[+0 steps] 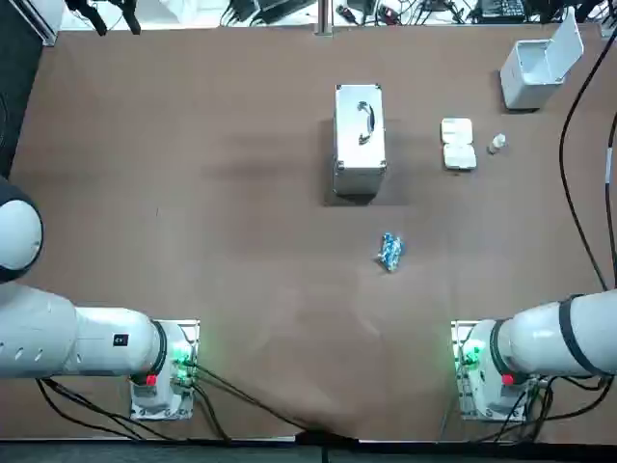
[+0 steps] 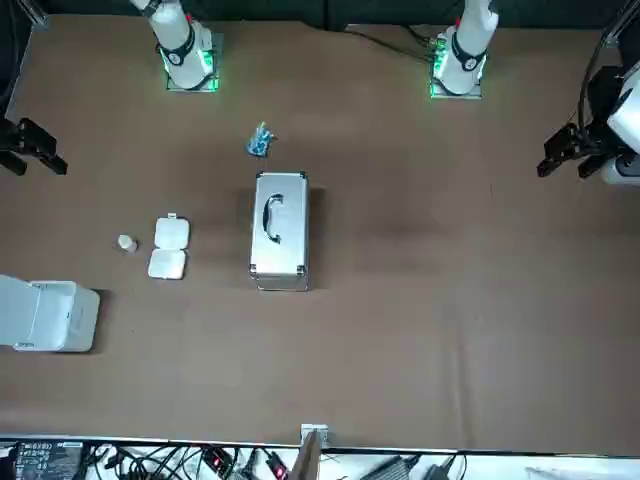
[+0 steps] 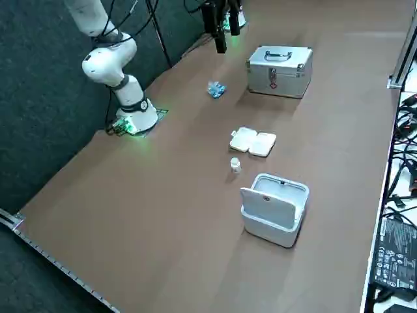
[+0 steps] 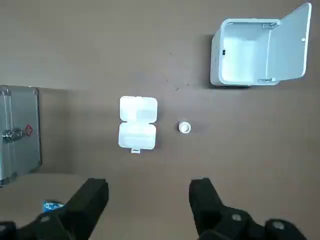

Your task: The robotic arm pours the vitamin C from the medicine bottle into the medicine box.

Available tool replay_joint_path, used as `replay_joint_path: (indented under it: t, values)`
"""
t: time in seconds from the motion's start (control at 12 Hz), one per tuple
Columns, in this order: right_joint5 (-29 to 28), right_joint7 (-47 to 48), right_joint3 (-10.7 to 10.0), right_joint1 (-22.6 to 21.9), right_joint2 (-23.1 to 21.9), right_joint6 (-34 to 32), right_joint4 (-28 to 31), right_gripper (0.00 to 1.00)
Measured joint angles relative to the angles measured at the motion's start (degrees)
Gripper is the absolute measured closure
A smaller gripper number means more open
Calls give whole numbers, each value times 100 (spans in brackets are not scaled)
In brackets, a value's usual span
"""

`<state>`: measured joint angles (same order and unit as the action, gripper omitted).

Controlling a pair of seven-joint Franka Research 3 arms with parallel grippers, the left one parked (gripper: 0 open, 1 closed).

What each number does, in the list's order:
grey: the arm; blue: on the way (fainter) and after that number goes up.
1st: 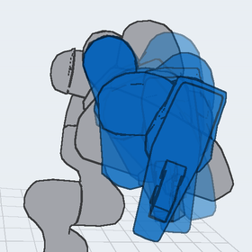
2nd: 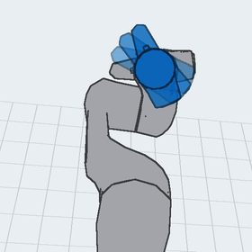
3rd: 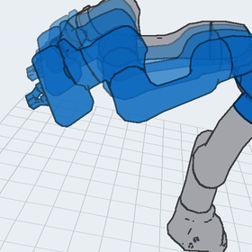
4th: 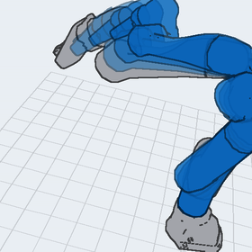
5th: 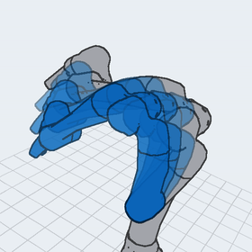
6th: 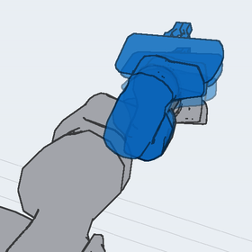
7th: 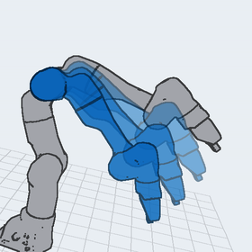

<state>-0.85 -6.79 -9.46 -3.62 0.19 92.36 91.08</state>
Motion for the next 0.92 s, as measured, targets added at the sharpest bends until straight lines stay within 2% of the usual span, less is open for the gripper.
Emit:
replay_joint_path:
  t: [0.92]
  values:
    - [15, 12, 23, -119, -2, 0, 139, 0]
